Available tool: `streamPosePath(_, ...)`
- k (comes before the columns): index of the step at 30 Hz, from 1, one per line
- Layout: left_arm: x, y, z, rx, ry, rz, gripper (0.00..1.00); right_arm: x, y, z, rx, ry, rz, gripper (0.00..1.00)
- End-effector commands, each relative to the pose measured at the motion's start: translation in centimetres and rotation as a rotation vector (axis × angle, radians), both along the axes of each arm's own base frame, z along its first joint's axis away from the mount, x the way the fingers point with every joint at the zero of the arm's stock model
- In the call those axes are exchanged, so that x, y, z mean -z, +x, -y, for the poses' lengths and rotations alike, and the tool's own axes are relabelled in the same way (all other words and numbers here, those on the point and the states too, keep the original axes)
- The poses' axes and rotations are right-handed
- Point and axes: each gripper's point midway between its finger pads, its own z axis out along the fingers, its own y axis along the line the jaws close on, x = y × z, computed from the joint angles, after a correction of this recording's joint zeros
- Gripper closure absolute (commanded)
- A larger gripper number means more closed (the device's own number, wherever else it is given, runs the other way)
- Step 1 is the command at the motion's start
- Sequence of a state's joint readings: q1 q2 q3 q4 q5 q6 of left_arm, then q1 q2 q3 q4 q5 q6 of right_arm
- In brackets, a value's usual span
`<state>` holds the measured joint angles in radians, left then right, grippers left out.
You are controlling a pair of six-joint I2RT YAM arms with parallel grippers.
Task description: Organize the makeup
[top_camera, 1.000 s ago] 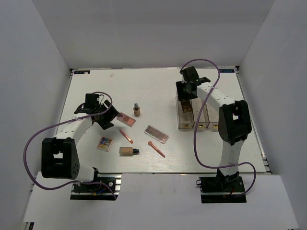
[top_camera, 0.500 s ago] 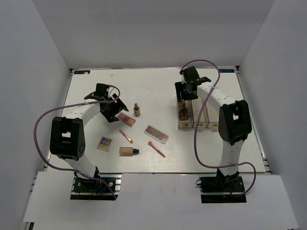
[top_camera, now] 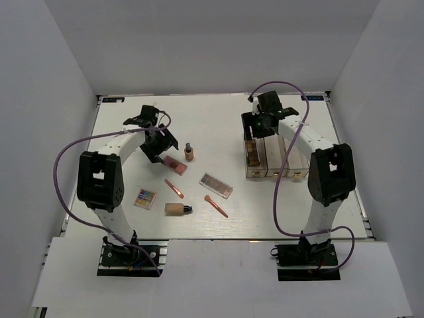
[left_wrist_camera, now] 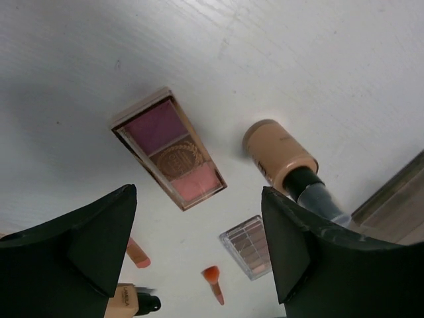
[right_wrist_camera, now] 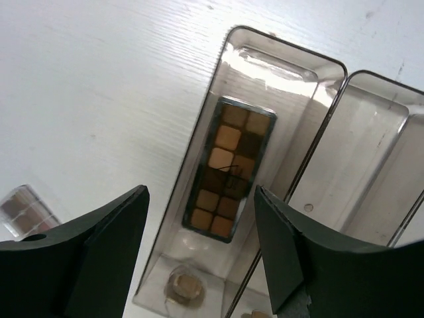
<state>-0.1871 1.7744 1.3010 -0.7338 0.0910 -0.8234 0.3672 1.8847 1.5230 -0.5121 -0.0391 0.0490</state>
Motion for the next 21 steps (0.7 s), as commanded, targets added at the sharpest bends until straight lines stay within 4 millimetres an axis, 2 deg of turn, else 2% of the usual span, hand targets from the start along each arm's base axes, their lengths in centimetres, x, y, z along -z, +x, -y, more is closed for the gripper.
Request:
streamPosePath(1, 0.1, -0.2, -1.0, -0.028, 0.115, -0.08, 0.15, -5.3, 0.1, -1.0, -0.073, 0.106, 0.151, 0.29)
streamPosePath(2, 0.5, -0.3, -0.8, -0.022, 0.13, -0.099, 0.15, -6.1, 0.1, -1.0, -0.074, 0.118, 0.176, 0.29)
streamPosePath(9, 1.6, -0.3, 0.2, -0.013, 0.148, -0.134, 0.2, -6.3, -0.7, 0.0, -0.056, 0.136, 0.177, 0.29)
streamPosePath(16, 4.2, -0.6, 0.4, -0.028, 0.173, -0.195, 0.2, -7.0, -0.7, 0.7, -0.049, 0.153, 0.191, 0.29)
streamPosePath(21, 5.3, -0.3, 1.0, -0.032, 0.162, -0.204, 0.22, -7.4, -0.9, 1.4, -0.047, 0.166, 0.195, 0.28)
